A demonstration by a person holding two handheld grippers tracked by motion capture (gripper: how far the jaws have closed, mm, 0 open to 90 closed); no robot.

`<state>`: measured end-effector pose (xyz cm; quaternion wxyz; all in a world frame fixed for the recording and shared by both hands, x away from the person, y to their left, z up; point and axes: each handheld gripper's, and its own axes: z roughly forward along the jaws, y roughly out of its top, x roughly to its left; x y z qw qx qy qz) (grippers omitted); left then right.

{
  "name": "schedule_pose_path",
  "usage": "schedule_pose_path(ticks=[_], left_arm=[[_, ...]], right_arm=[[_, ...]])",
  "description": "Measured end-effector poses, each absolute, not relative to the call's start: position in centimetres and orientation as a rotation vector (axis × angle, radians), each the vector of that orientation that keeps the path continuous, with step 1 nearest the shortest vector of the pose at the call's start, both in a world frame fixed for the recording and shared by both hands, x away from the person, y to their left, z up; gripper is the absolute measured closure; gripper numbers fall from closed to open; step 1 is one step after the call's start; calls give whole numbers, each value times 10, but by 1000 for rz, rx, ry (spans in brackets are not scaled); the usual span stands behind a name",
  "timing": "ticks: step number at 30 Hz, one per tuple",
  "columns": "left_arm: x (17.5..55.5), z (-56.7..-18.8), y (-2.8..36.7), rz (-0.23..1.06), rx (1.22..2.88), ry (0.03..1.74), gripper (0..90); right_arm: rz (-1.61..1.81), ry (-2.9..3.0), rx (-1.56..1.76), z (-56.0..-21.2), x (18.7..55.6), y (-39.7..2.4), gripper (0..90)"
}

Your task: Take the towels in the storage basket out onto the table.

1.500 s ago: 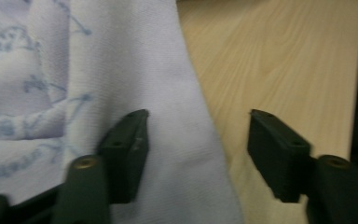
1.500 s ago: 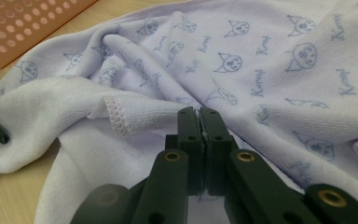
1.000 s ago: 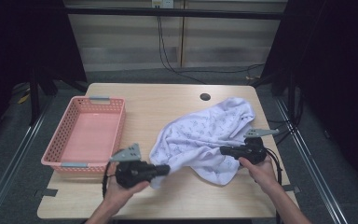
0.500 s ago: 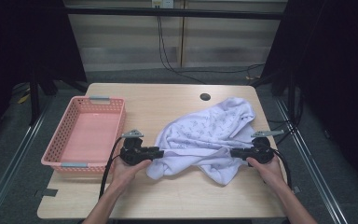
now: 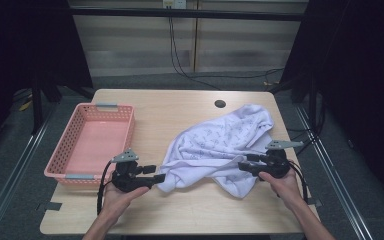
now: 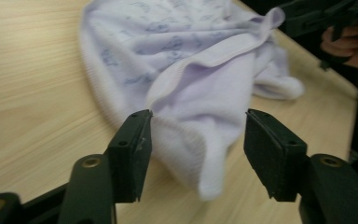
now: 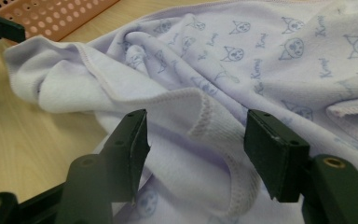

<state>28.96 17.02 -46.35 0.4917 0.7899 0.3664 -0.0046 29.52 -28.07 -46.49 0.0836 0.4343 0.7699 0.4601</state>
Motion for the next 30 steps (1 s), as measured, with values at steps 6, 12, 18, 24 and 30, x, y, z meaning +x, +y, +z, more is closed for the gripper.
schedule_pose_path(ticks=[6,12,18,24,30], left_arm=[[298,-481,159,7,1987,916,463],[298,-474,156,4,1954,855,809],[299,-470,160,9,1925,859,822],[299,-471,160,2,1923,854,821],[299,-466,165,-3,1897,843,835]], right_arm=[[1295,2344,1280,-477,310,-268,412],[1239,2277,1358,-480,313,-280,805],[1241,2279,1348,-482,314,-280,719],[1121,2267,1370,-490,331,-268,528],[1196,2279,1416,-489,333,-276,860]])
